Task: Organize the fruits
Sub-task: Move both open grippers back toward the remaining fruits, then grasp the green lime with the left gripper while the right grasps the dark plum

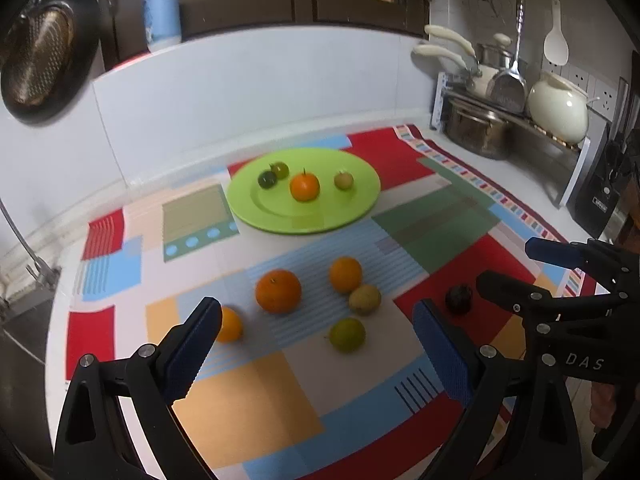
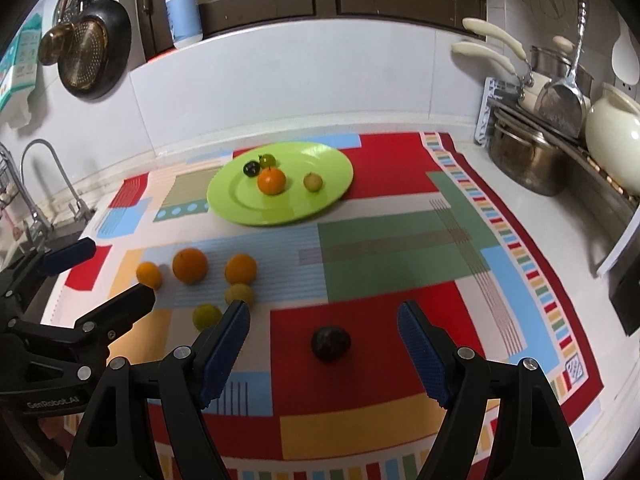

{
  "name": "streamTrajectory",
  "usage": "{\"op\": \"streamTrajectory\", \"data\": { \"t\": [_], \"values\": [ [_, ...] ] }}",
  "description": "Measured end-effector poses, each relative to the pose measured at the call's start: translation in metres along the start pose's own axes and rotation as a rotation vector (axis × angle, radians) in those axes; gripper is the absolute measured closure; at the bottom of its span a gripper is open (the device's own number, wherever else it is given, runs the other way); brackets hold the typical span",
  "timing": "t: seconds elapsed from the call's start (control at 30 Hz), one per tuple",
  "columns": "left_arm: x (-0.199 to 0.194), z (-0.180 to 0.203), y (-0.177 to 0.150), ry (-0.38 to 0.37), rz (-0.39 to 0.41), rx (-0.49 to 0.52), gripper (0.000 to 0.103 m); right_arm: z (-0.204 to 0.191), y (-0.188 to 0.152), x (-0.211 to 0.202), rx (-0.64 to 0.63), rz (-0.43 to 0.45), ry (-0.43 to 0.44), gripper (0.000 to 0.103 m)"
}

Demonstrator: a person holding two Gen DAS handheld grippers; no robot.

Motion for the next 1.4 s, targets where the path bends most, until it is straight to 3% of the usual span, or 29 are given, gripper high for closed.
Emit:
{"op": "streamTrajectory", "data": {
  "t": [0.47,1.17,1.4],
  "values": [
    [0.038,0.007,-0.029,-0.049,-0.124,-0.003,0.025,0.004,-0.032,0.032,0.003,-0.101,0.012,0.027],
    [0.07,0.015,-0.038,-0.125,-0.217,-0.068,0.072,0.004,-0.038,0.058,0.033,-0.138,0.047,0.059],
    [0.07,0.014,-0.037,-0.13,-0.216,-0.071,0.073,0.004,-0.038,0.061,0.018,-0.137,0.029,0.07]
  ]
}}
Point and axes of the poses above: each gripper's, at about its wrist camera, not at the fingertips, and x roughly the way its jaws point, z to its right, y to its top, the point moved 4 cm from there along x, roughly the way its jaws point, and after that the axes turned 8 degrees about z, right-handed, at the moved point
